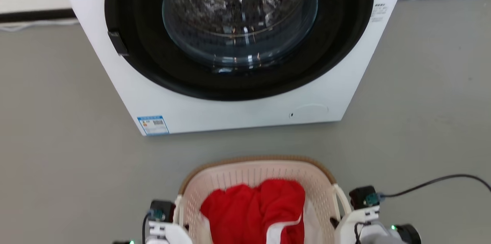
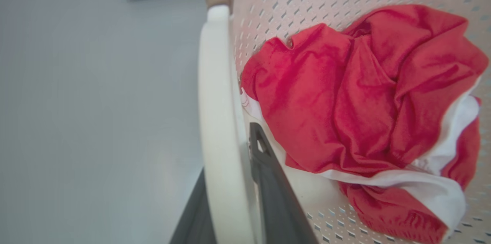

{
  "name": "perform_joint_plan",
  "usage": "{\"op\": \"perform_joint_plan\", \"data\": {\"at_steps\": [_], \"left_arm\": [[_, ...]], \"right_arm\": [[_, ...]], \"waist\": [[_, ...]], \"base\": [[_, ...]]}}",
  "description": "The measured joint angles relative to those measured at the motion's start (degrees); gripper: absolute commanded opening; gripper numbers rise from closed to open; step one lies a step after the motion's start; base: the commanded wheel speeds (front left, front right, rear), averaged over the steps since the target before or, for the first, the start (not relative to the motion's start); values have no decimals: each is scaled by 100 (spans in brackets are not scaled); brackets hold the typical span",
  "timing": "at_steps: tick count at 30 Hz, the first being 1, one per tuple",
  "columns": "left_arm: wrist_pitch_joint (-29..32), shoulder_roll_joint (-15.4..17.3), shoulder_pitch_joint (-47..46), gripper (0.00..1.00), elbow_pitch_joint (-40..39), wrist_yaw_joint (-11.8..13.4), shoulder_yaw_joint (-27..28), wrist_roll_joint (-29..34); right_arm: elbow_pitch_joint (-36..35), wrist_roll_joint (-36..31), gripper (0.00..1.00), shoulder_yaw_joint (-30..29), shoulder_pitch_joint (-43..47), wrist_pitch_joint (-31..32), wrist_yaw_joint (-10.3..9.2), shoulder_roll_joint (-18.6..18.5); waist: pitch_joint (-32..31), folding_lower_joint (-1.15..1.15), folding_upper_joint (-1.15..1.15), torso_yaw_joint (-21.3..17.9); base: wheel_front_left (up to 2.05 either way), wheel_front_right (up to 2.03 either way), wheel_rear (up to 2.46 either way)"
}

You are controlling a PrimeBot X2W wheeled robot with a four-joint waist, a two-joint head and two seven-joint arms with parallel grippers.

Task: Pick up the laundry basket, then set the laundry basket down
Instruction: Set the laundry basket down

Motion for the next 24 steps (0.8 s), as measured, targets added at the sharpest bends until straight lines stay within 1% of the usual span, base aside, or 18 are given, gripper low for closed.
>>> {"op": "perform_joint_plan", "data": {"at_steps": [4, 11, 23, 24], "left_arm": [[-33, 1, -271, 0, 38, 0, 1, 1], [-186, 60, -1078, 0, 79, 0, 19, 60], [-367, 241, -2492, 0, -85, 42, 212, 220], [-369, 261, -2670, 0, -155, 41, 336, 219]], "right_arm": [[-1, 0, 0, -3, -194, -124, 0, -8], [16, -65, 0, -41, -855, -510, -1, -21], [282, -394, 0, -215, -2324, -1048, -1, -14], [342, -420, 0, -280, -2546, -1103, 0, -14]], "waist": [[228, 0, 0, 16], [949, 0, 0, 81], [2593, 0, 0, 226], [2865, 0, 0, 241]], "base": [[0, 0, 0], [0, 0, 0], [0, 0, 0], [0, 0, 0]]}}
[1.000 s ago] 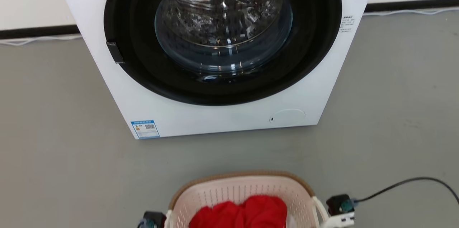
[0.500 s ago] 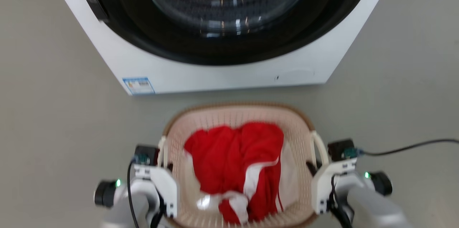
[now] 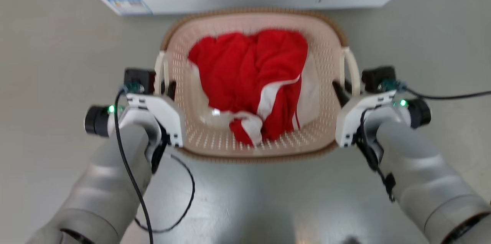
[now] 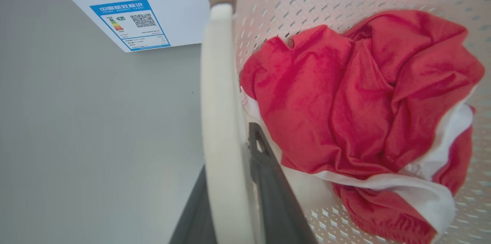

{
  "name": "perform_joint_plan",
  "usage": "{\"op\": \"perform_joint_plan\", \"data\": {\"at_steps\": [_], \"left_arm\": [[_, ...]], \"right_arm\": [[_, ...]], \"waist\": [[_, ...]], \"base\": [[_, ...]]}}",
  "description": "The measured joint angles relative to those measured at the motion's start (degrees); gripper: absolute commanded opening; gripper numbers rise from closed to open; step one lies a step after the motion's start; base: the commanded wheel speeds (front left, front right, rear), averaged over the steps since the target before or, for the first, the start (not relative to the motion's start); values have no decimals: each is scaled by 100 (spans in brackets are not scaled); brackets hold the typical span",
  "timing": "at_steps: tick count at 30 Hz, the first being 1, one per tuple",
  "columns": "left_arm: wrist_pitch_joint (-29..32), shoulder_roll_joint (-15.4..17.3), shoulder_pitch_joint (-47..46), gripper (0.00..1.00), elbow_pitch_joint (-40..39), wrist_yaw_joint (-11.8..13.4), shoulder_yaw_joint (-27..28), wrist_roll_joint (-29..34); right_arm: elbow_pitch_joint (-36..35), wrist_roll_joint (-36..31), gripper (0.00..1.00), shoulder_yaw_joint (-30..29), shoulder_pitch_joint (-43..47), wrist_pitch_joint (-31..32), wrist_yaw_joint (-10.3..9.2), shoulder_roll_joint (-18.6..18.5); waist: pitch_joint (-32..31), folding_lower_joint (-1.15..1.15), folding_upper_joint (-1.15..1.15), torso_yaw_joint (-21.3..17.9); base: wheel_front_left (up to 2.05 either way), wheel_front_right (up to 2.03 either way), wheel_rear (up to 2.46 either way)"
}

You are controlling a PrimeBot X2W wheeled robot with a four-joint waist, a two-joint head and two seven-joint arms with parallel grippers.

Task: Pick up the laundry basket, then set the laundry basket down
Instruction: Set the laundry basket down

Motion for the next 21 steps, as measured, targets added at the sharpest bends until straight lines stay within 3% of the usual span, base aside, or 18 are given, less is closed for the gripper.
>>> {"op": "perform_joint_plan", "data": {"at_steps": [10, 21], "left_arm": [[1, 153, -461, 0, -359, 1, 357, 258], [0, 258, -822, 0, -456, -9, 539, 593]], "right_arm": [[185, -202, 0, -247, -666, -163, 7, 10], [229, -303, 0, -428, -1066, -231, 11, 27]], "waist": [[1044, 0, 0, 24], [1698, 0, 0, -127]], "base": [[0, 0, 0], [0, 0, 0]]}}
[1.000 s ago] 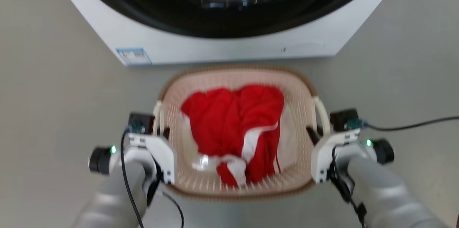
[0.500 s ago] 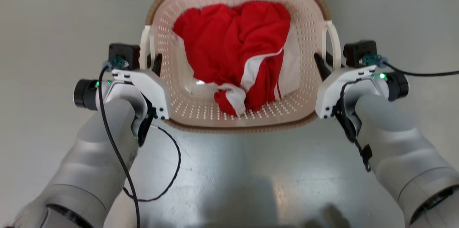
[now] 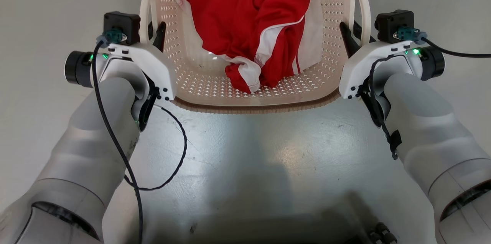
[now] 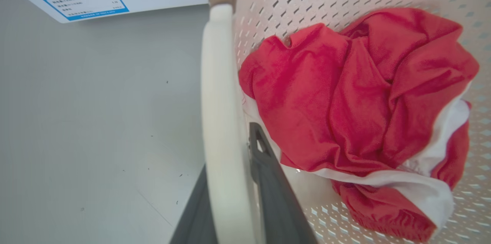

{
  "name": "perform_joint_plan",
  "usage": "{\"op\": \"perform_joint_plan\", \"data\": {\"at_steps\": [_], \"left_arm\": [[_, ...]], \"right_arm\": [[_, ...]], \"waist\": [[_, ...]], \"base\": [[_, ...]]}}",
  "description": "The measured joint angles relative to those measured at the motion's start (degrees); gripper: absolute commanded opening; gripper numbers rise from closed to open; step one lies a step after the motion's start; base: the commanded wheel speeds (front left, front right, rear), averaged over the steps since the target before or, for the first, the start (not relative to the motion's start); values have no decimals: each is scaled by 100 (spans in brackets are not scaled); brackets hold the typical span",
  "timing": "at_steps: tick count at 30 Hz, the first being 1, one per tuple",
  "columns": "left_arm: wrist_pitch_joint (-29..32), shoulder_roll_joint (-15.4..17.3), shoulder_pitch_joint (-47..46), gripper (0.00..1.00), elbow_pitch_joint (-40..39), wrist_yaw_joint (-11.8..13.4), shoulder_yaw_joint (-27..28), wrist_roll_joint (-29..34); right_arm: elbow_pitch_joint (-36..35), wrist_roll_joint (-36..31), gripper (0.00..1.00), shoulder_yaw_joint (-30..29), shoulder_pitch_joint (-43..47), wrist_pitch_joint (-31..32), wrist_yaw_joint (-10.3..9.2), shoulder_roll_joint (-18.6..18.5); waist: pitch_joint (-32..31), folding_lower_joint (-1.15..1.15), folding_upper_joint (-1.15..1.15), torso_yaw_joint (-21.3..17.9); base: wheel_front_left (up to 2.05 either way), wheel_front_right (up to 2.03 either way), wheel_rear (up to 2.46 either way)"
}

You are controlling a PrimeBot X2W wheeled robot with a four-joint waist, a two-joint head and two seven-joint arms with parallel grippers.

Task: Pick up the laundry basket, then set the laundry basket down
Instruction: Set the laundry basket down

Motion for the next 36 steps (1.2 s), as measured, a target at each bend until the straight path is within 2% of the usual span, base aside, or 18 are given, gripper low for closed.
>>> {"op": "perform_joint_plan", "data": {"at_steps": [19, 20, 21, 22, 23, 28, 36], "left_arm": [[-16, -16, -174, 0, 33, -75, 303, 309], [-15, -30, -173, 0, 27, -75, 393, 303], [-15, -46, -173, 33, 19, -73, 465, 297], [-16, -56, -173, 84, 18, -69, 487, 301], [-24, -64, -173, 100, 29, -73, 492, 307], [-41, -201, -172, 100, 78, -92, 595, 308], [-41, -226, -172, 100, 191, -93, 689, 323]], "right_arm": [[12, -192, 0, -241, -115, -74, 0, 14], [12, -207, 3, -280, -115, -74, 1, 21], [13, -234, 41, -310, -116, -82, 0, 24], [15, -286, 87, -318, -118, -91, 2, 19], [15, -366, 100, -342, -118, -100, 34, 18], [7, -566, 100, -559, -123, -107, 53, 49], [-47, -932, 100, -1004, -205, -108, 53, 47]], "waist": [[366, 0, 0, -60], [370, 0, 0, -64], [371, 0, 0, -67], [370, 0, 0, -70], [366, 0, 0, -74], [326, 0, 0, -69], [235, 0, 0, -57]], "base": [[0, 0, 0], [0, 0, 0], [0, 0, 0], [0, 0, 0], [0, 0, 0], [0, 0, 0], [0, 0, 0]]}}
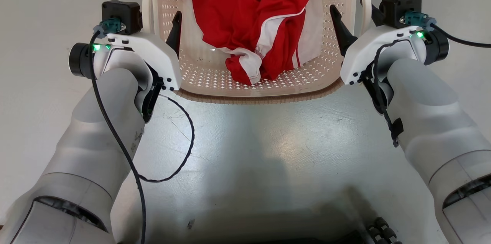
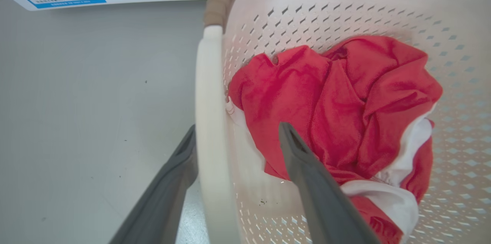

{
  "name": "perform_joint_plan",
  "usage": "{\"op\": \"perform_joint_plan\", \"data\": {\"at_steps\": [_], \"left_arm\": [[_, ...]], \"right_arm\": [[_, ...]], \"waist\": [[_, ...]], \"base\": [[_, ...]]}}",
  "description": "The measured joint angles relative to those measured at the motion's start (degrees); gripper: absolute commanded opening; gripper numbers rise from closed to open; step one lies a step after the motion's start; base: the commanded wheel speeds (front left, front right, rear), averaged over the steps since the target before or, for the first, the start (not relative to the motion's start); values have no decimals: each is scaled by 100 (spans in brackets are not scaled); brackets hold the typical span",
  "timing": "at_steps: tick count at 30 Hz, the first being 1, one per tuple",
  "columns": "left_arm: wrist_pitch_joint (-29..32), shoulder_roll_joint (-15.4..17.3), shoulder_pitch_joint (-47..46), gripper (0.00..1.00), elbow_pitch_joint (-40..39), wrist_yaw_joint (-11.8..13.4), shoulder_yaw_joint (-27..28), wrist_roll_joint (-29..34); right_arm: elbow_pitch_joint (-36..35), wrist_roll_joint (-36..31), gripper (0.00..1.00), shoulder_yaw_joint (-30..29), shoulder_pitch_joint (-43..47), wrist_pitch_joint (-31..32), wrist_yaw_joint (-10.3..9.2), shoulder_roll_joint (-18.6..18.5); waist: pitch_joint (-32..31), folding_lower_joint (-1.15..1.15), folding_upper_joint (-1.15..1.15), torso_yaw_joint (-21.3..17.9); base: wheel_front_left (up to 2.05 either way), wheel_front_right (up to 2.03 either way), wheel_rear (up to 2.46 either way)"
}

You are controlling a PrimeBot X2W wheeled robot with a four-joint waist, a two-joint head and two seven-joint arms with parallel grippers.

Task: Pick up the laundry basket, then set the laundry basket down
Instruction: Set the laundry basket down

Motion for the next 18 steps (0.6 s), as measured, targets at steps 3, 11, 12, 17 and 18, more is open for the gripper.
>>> {"op": "perform_joint_plan", "data": {"at_steps": [3, 11, 12, 17, 18], "left_arm": [[0, 5, 2, 100, 16, 5, 30, 47], [0, 45, 69, 100, -45, 65, 123, 166], [0, 51, 105, 100, -59, 88, 142, 182], [0, 70, 277, 100, -159, 157, 242, 267], [0, 70, 310, 100, -190, 160, 271, 302]], "right_arm": [[-70, -130, 100, -174, 2, 0, 0, -1], [-315, -621, 100, -780, 66, -11, 0, -3], [-354, -738, 100, -878, 118, -16, 0, -5], [-644, -1154, 100, -1310, 430, -16, 0, -9], [-715, -1224, 100, -1371, 487, -16, 0, -10]], "waist": [[-44, 0, 0, -4], [-252, 0, 0, -24], [-294, 0, 0, -26], [-526, 0, 0, -23], [-586, 0, 0, -20]], "base": [[0, 0, 0], [0, 0, 0], [0, 0, 0], [0, 0, 0], [0, 0, 0]]}}
